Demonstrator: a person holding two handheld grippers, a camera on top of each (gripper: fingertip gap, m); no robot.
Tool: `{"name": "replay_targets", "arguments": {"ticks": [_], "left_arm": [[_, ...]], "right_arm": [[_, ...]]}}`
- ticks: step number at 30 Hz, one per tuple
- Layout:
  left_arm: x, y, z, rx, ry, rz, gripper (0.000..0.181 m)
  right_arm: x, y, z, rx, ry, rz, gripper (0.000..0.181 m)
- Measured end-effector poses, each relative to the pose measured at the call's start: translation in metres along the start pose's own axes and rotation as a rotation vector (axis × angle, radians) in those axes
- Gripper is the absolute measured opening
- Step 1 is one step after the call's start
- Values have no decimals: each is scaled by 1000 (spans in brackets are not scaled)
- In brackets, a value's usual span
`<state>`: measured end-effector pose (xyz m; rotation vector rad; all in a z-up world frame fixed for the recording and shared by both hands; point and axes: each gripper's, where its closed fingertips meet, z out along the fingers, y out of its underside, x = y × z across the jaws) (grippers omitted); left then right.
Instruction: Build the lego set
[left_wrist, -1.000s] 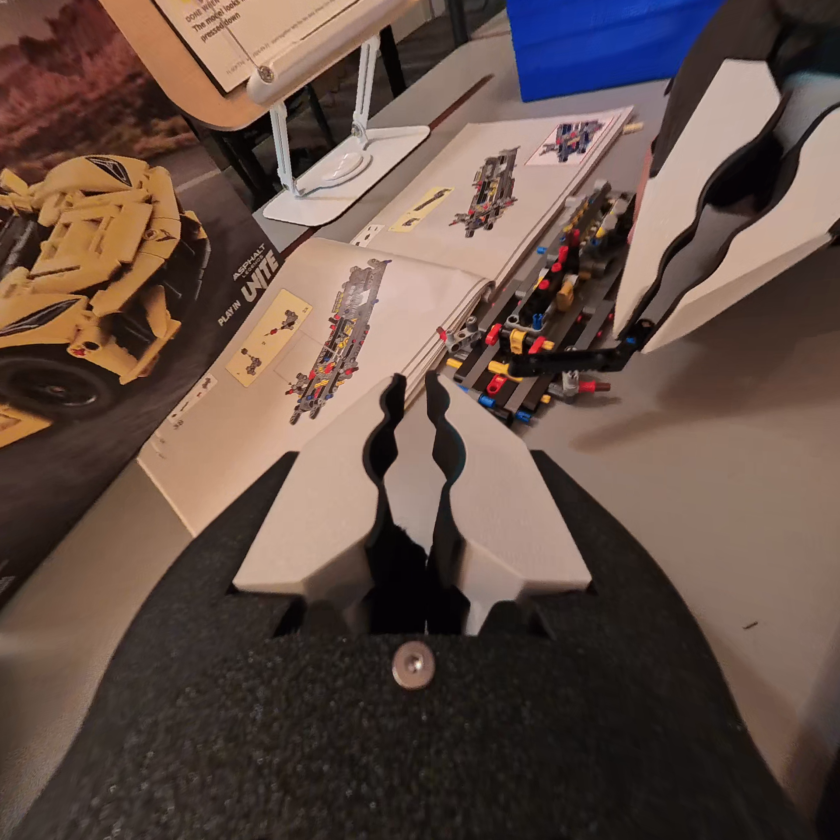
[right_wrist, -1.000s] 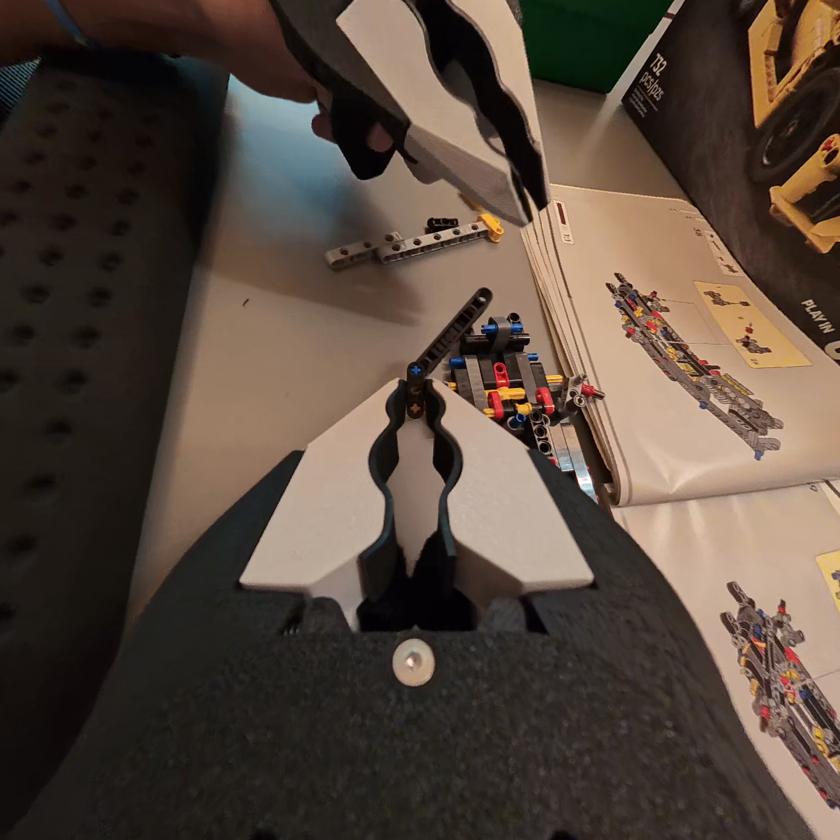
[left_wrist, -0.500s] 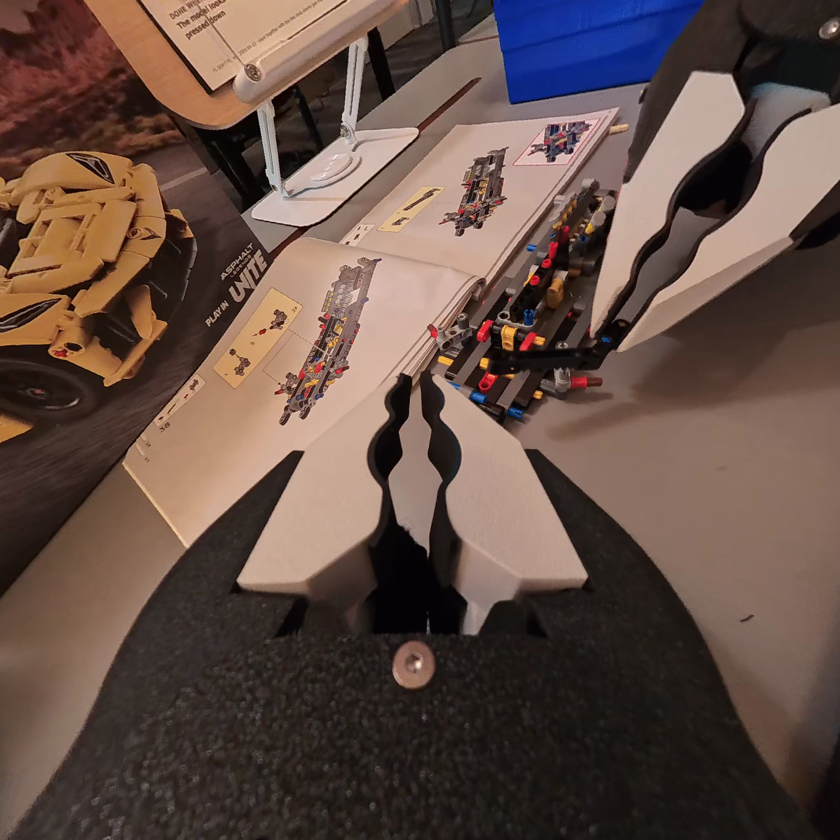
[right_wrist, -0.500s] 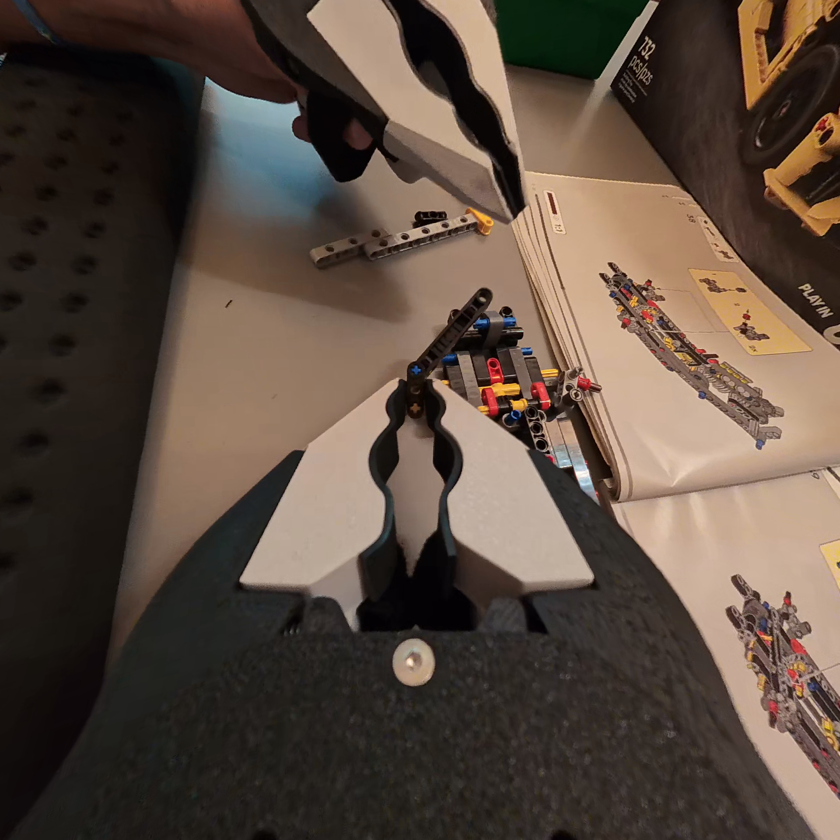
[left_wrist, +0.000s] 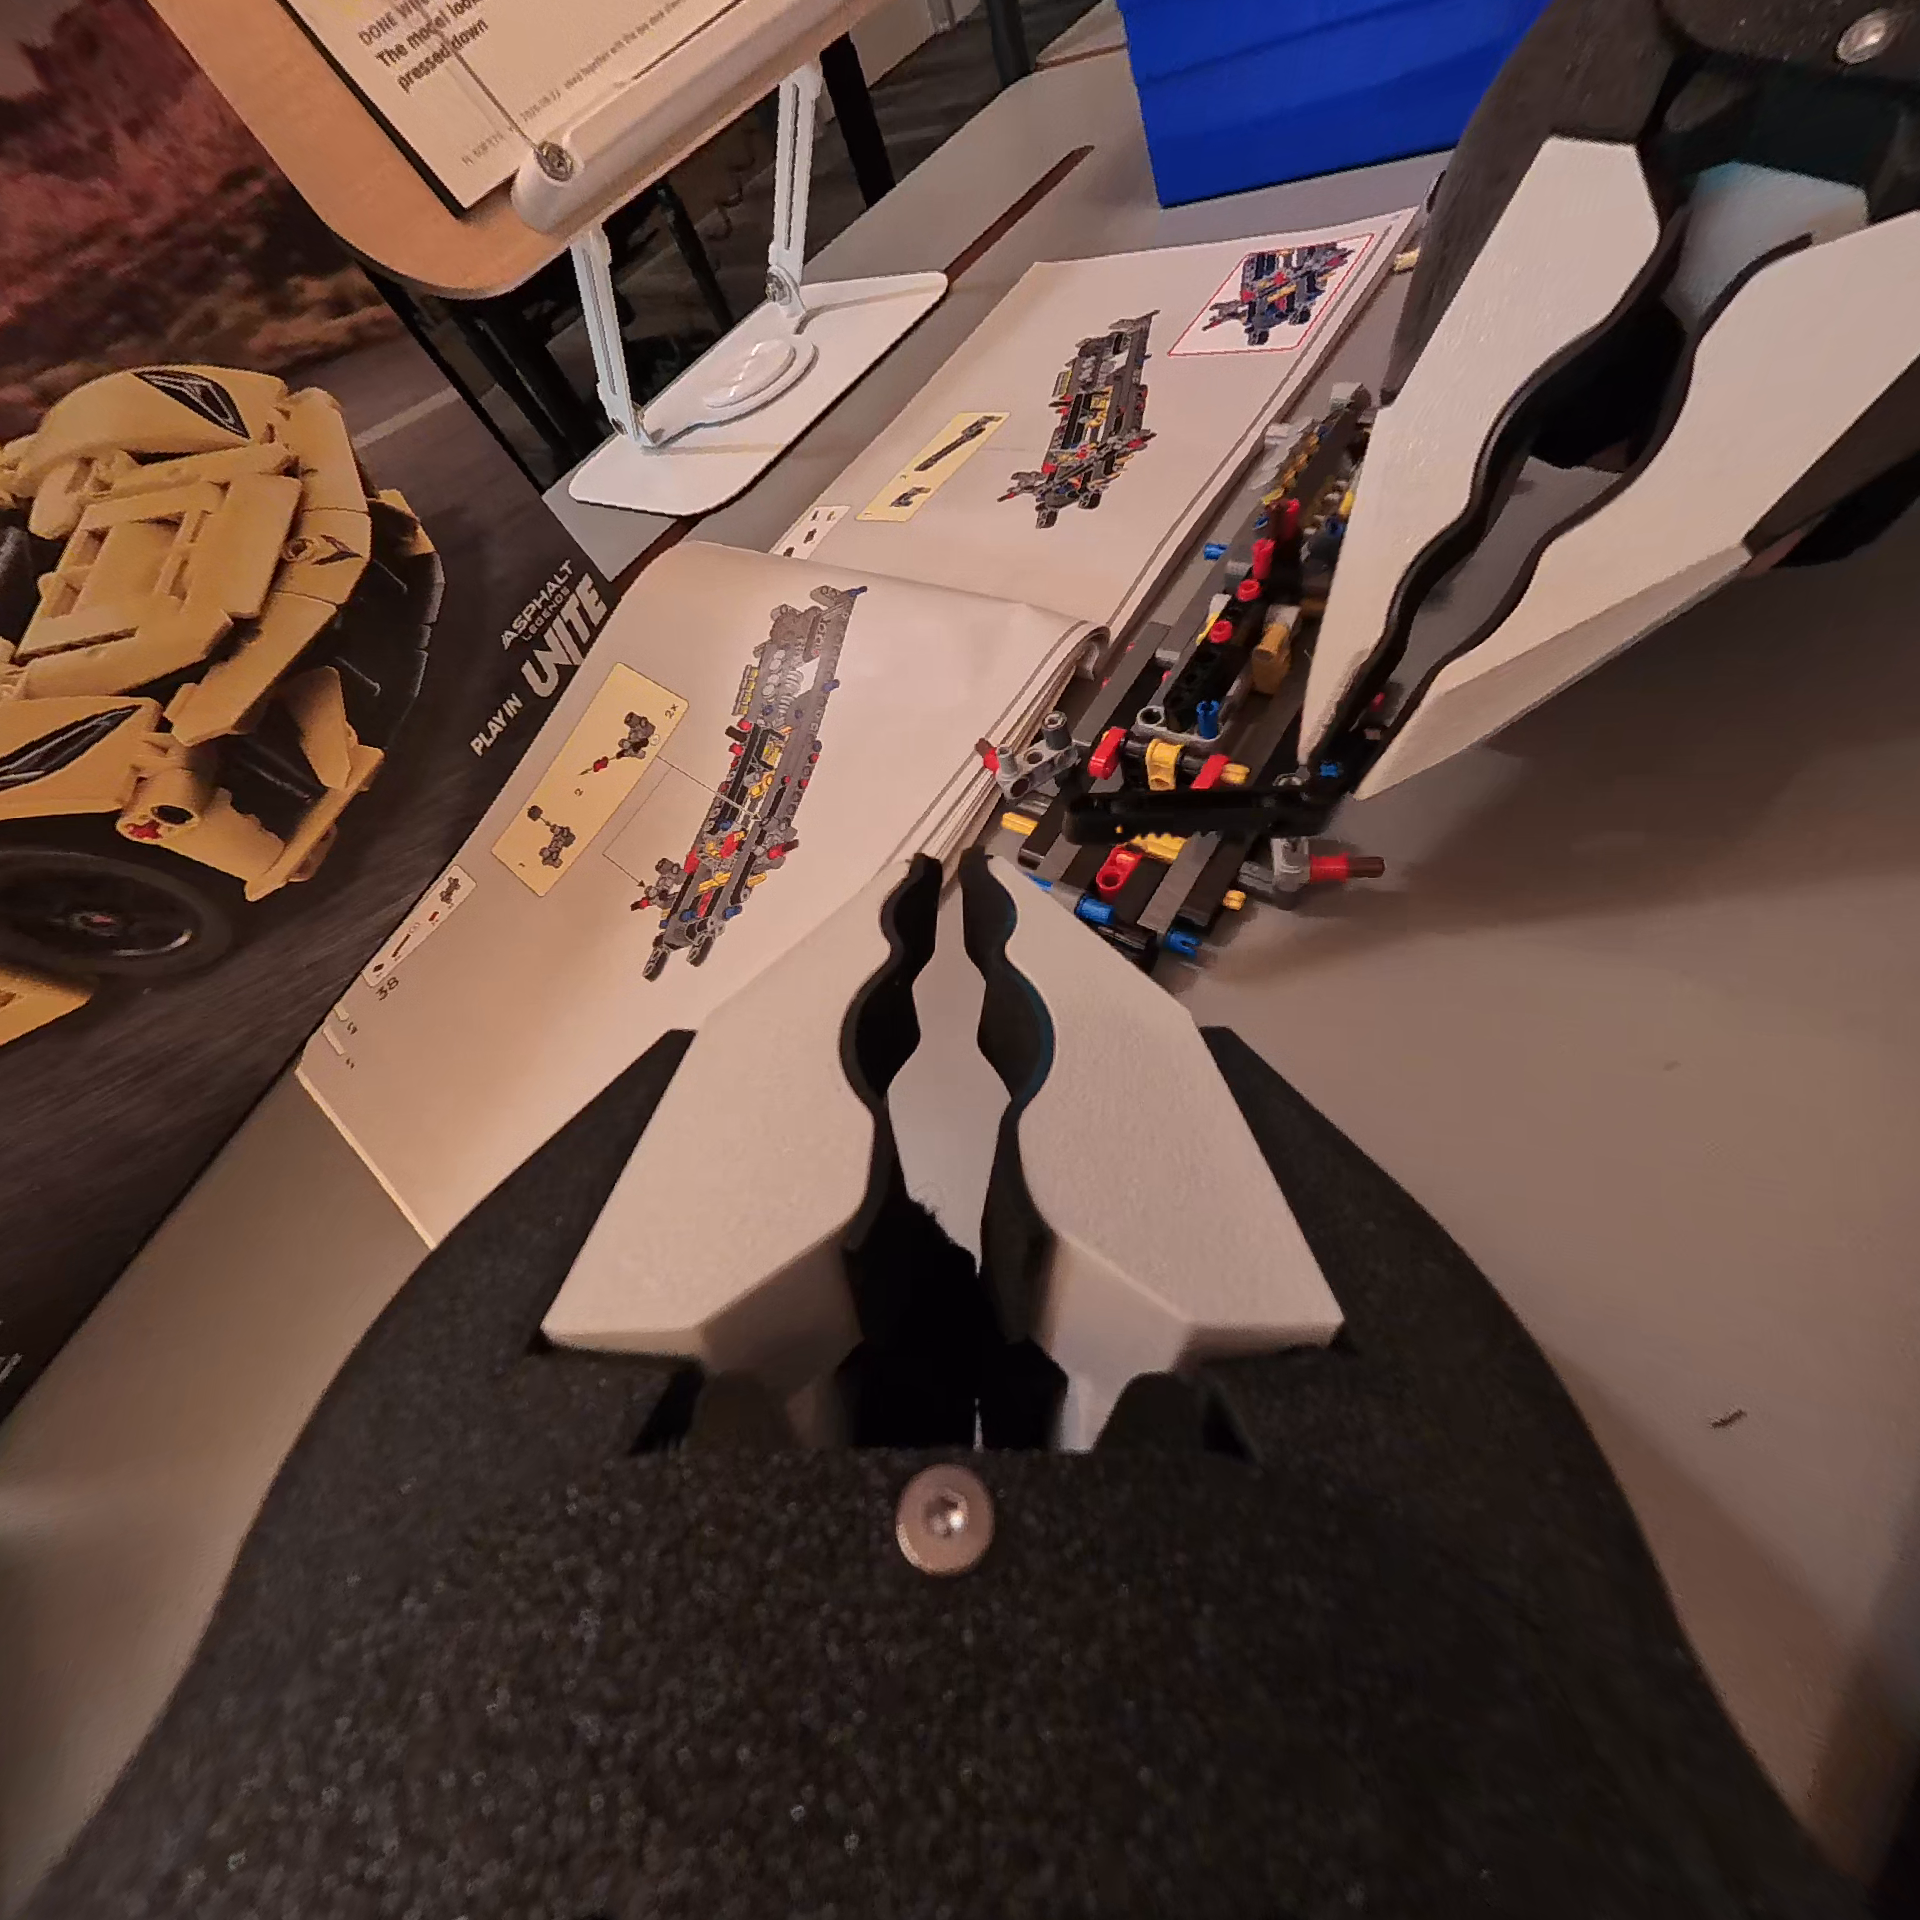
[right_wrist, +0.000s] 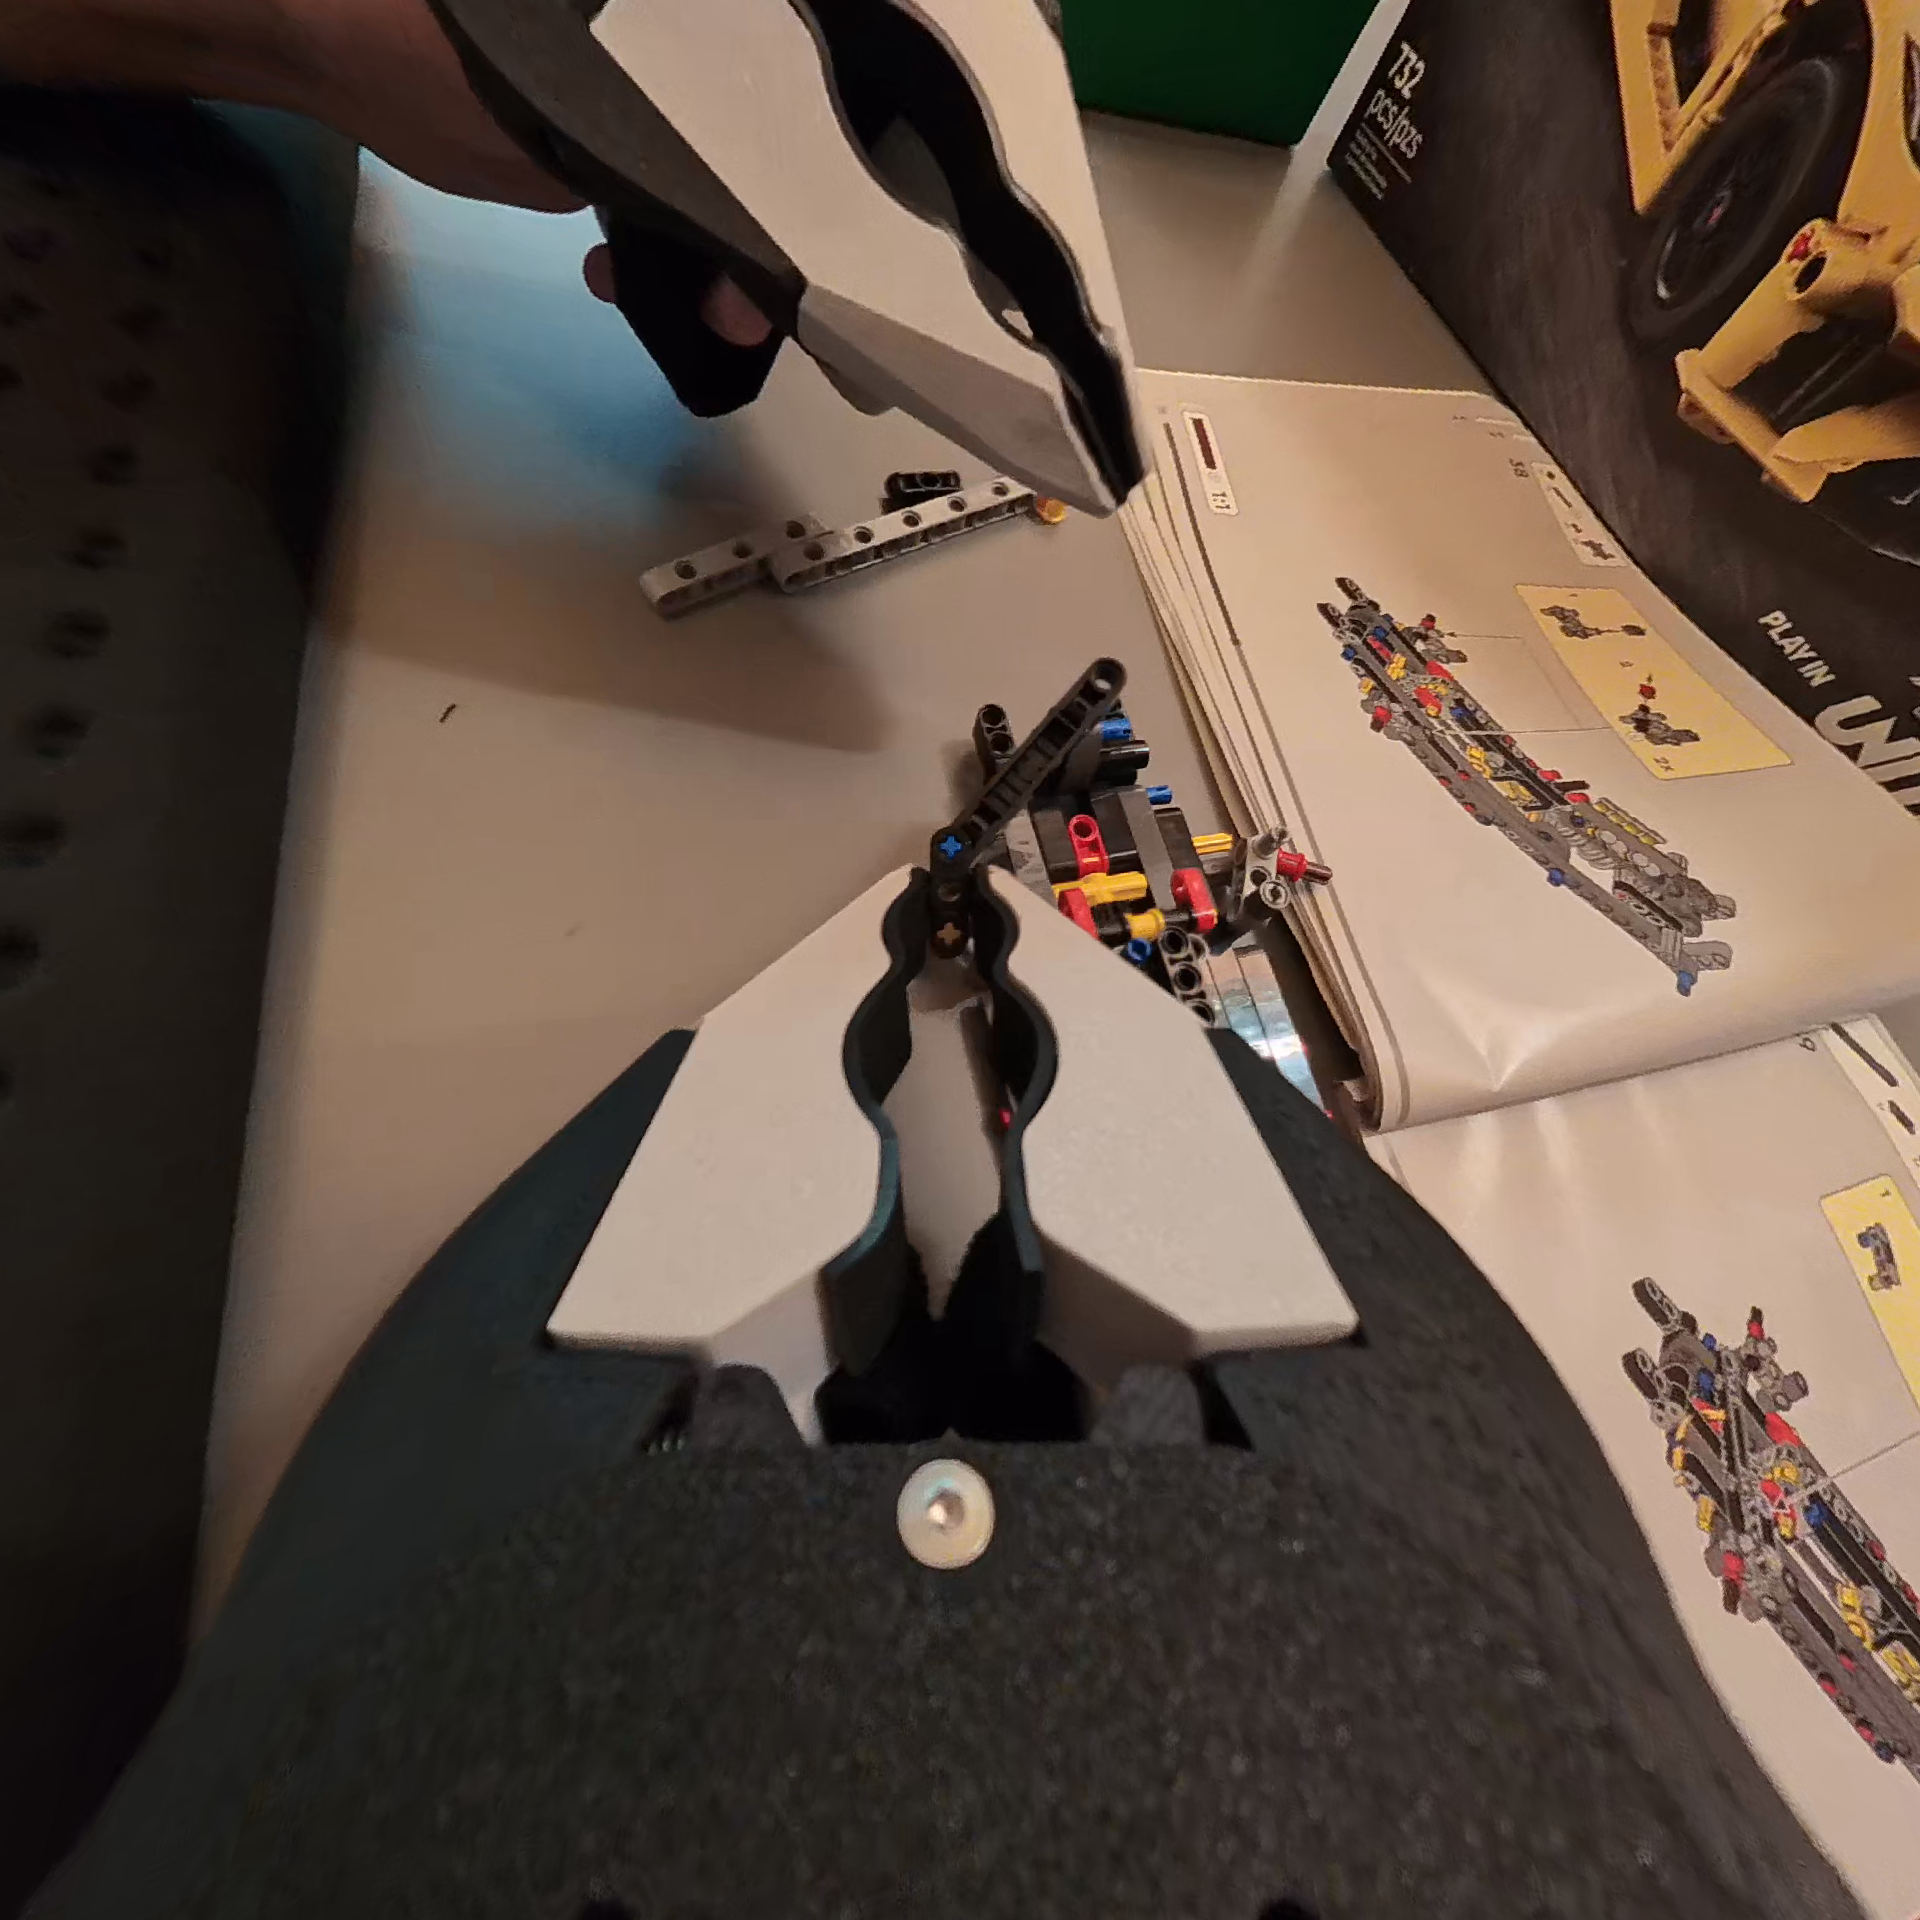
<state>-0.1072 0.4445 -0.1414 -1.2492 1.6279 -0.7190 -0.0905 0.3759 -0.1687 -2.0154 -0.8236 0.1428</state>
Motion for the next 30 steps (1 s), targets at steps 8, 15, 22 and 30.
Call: {"name": "replay_targets", "arguments": {"ticks": [8,15,22,30], "left_arm": [[7,11,13,-98,82,-19,6],[6,6,21,-97,71,5,3],[10,1,33,-103,97,27,3],[1,1,28,-96,60,0,1]], "right_arm": [[9,0,6,-88,69,75,6],[8,0,8,-116,29,199,7],[6,-4,6,-76,-19,236,7],[10,-6,4,-46,-15,254,6]]}}
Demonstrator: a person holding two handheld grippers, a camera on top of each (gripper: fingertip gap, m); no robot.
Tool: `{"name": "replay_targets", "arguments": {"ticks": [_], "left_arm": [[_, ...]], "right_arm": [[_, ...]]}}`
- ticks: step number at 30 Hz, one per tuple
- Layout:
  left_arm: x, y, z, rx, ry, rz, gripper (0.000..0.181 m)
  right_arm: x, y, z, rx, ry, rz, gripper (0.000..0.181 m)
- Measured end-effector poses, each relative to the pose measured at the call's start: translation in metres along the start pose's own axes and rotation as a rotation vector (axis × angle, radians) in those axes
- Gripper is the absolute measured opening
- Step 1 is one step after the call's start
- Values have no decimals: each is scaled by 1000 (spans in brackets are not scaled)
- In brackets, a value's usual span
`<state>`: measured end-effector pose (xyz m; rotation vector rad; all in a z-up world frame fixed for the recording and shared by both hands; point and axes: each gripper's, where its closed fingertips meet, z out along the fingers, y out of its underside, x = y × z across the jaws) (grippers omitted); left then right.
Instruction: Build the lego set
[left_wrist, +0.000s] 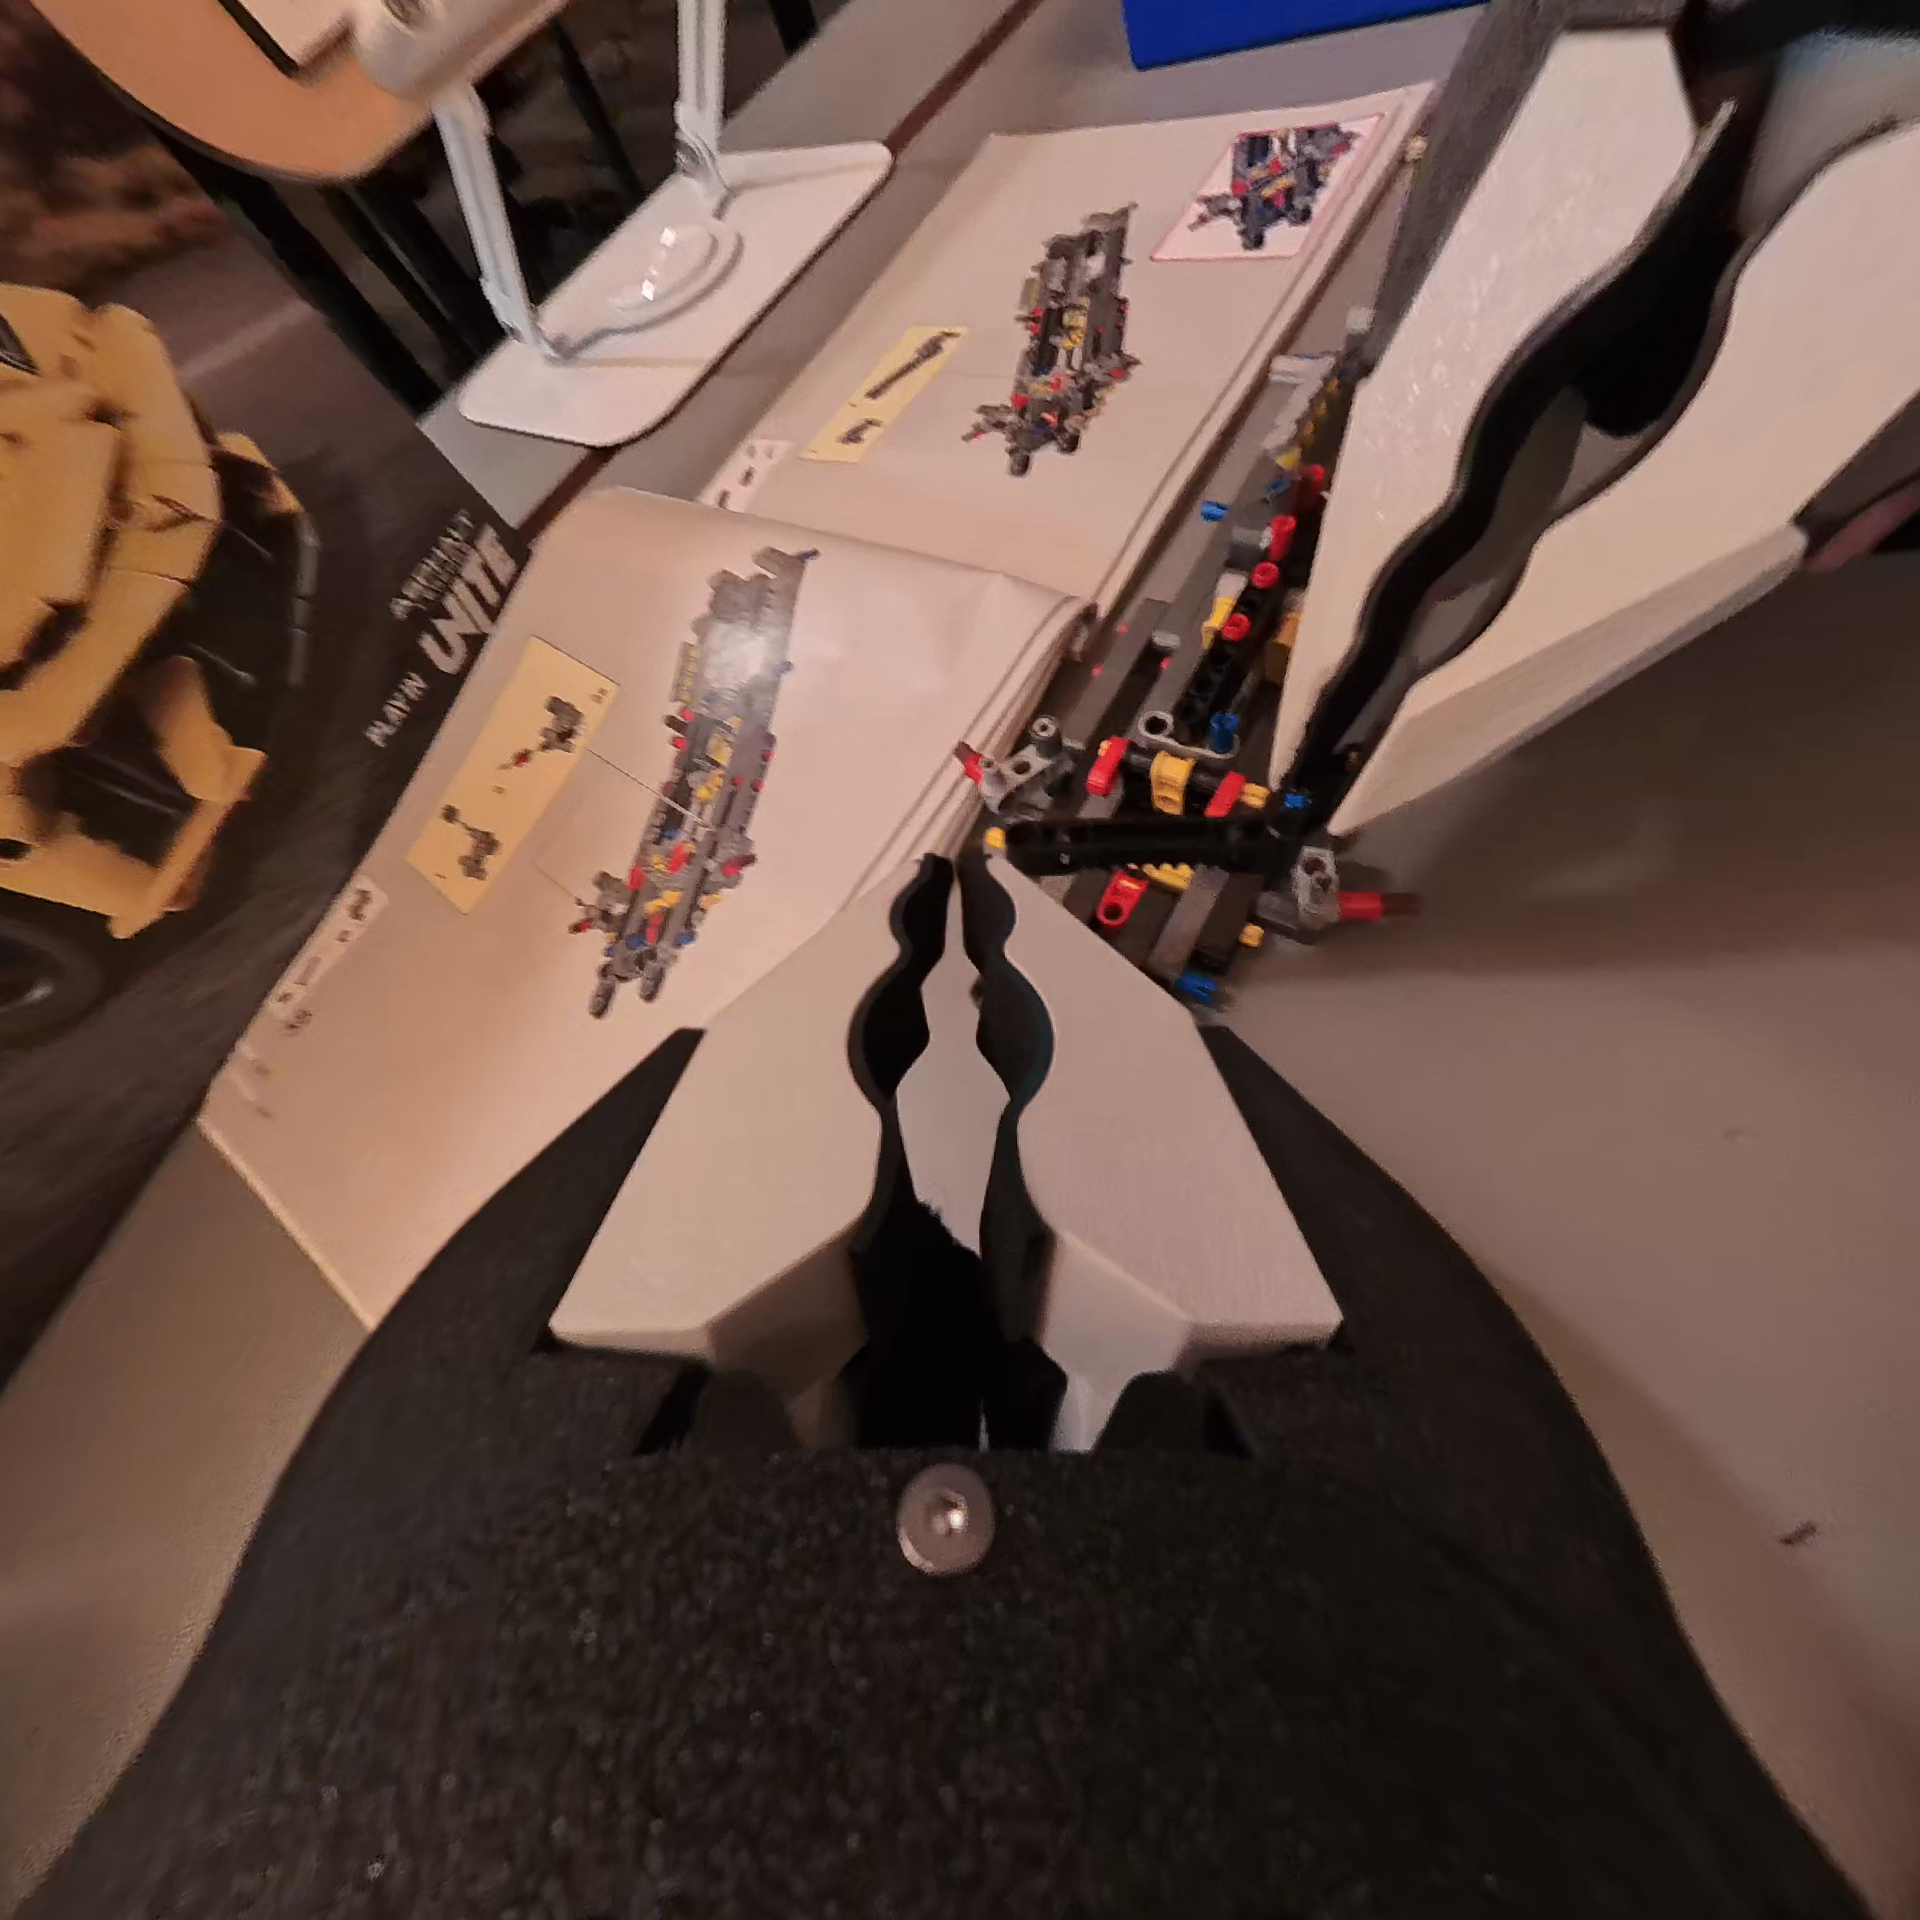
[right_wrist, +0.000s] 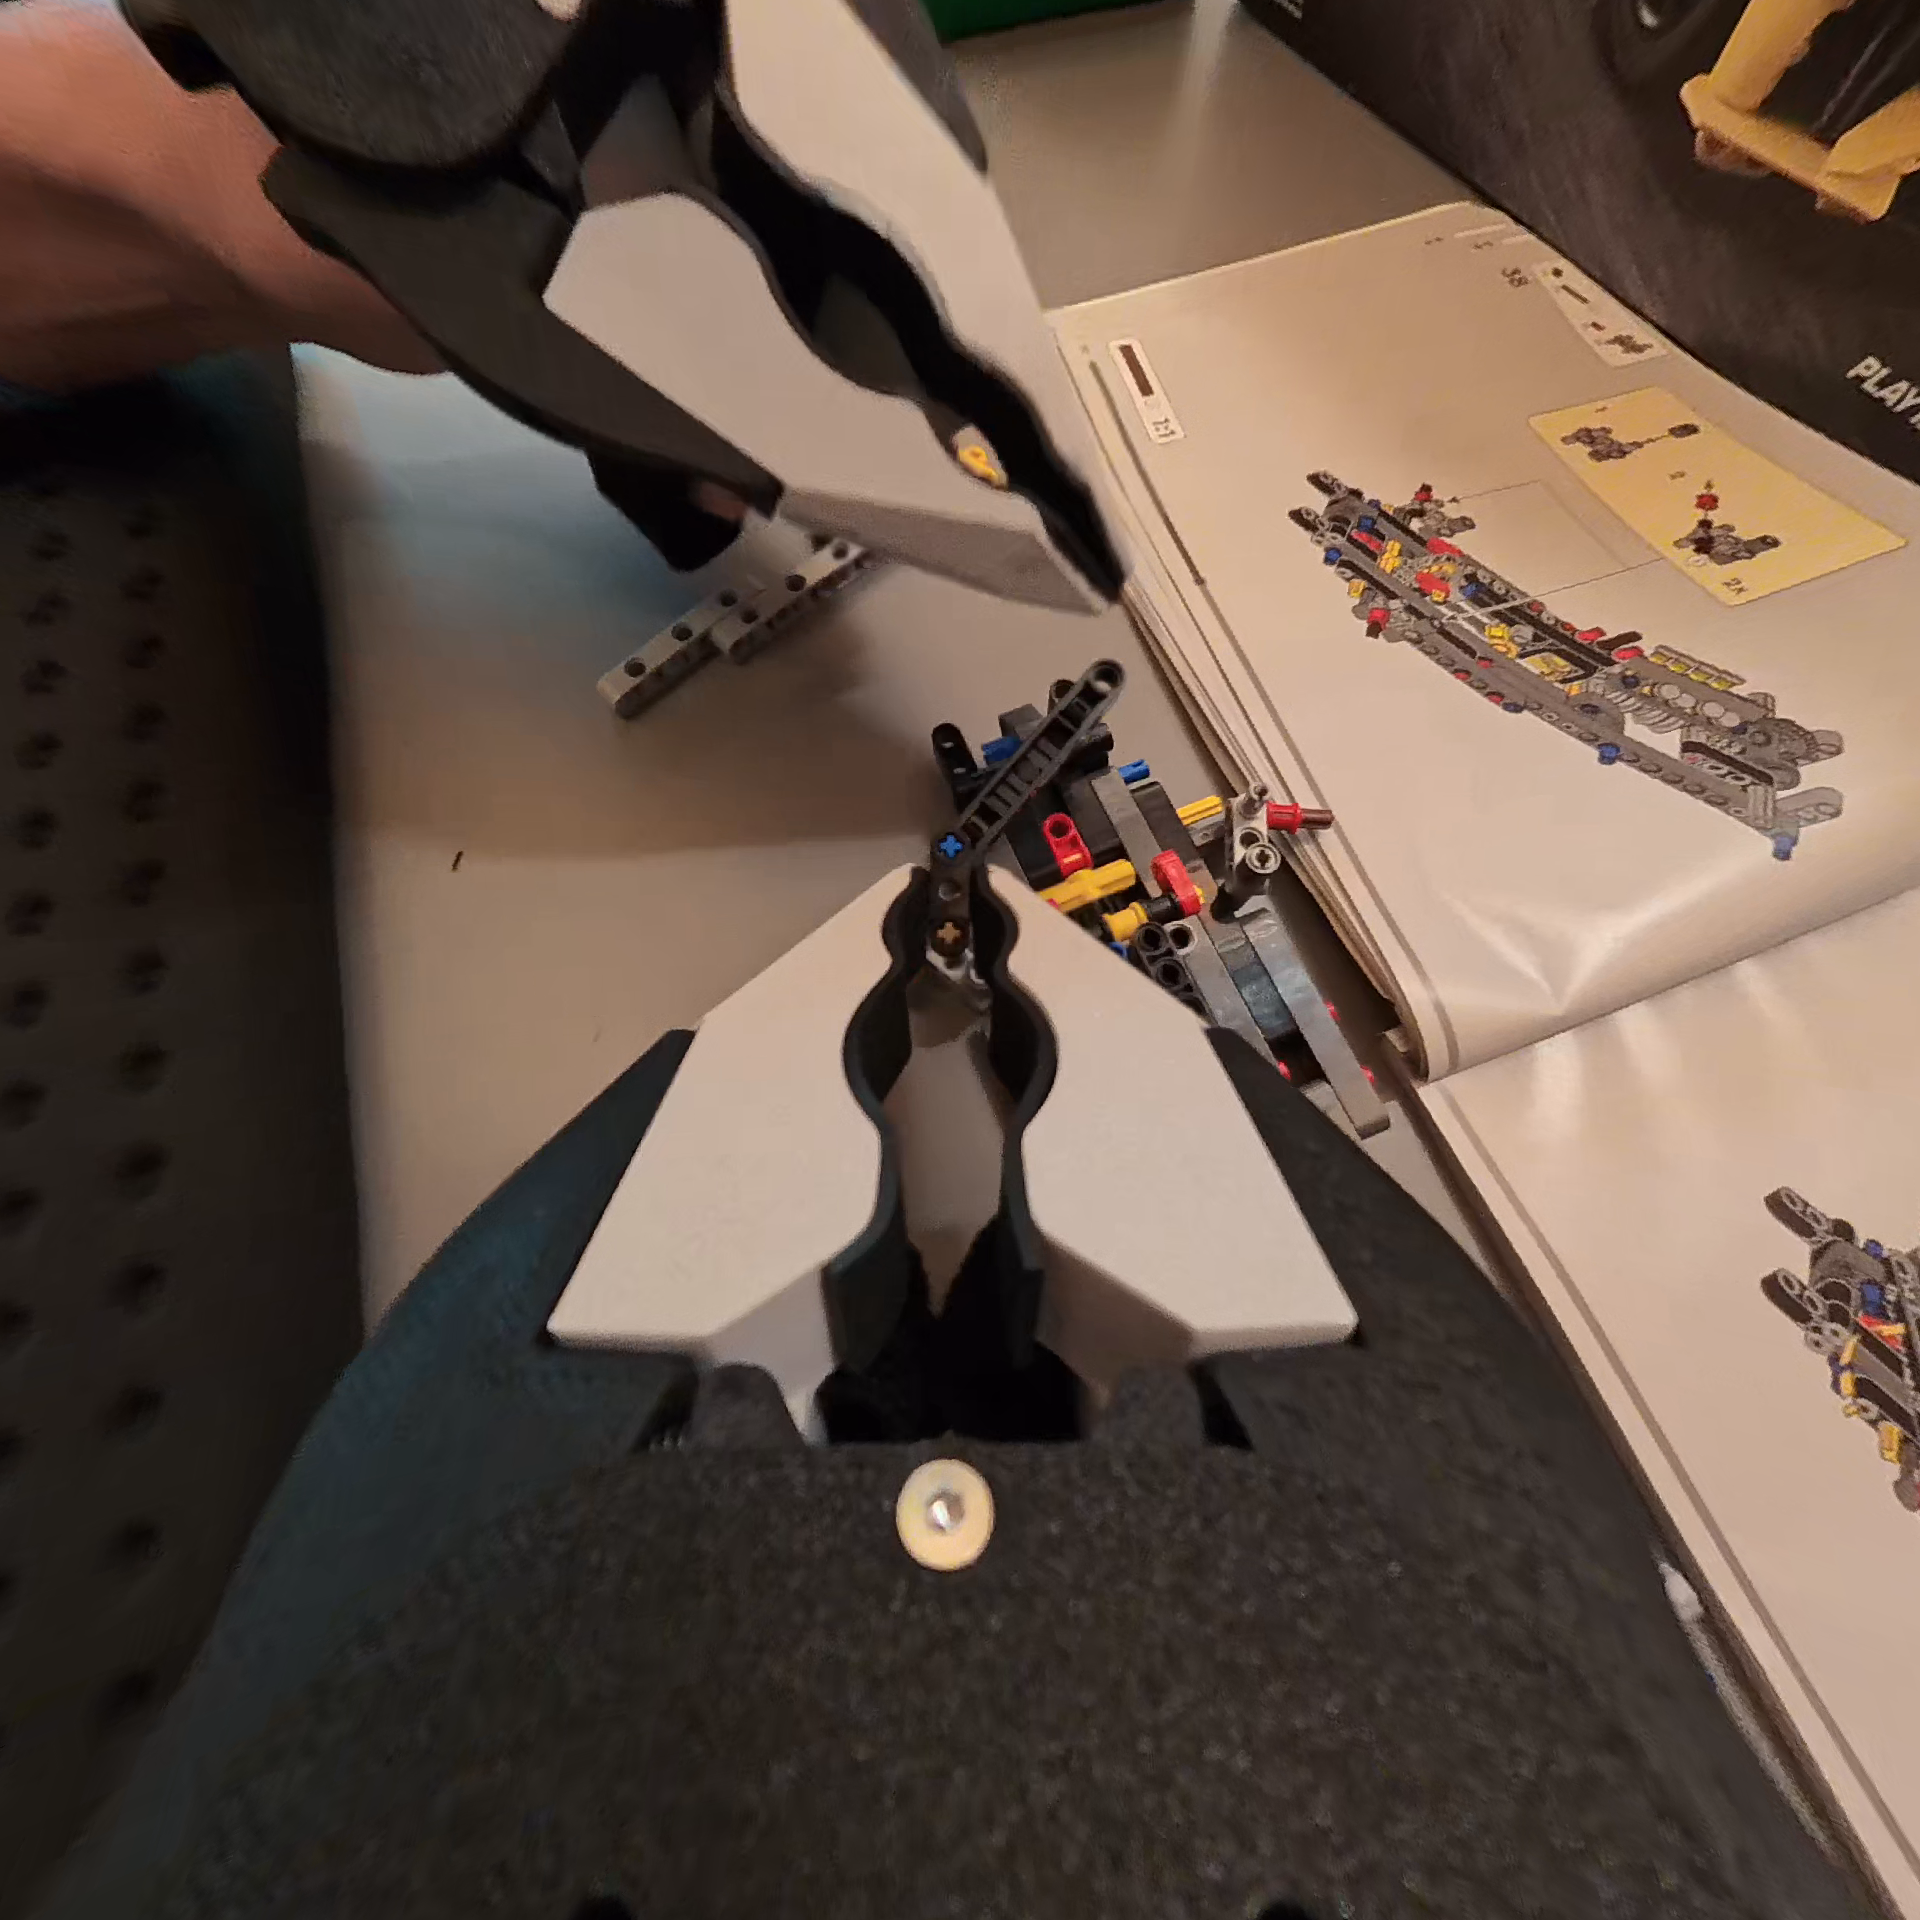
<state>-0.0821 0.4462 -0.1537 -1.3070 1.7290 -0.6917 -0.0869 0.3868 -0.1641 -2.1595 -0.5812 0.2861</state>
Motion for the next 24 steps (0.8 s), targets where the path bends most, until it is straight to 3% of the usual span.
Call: {"name": "replay_targets", "arguments": {"ticks": [7,17,24], "left_arm": [[10,-2,2,0,34,9,0],[21,-3,6,-6,-3,176,0],[-7,-4,-6,19,-64,38,0]], "right_arm": [[-1,-3,-1,18,-5,-25,6],[-17,0,9,-29,-10,-186,7],[-1,-8,0,40,14,-39,6]]}}
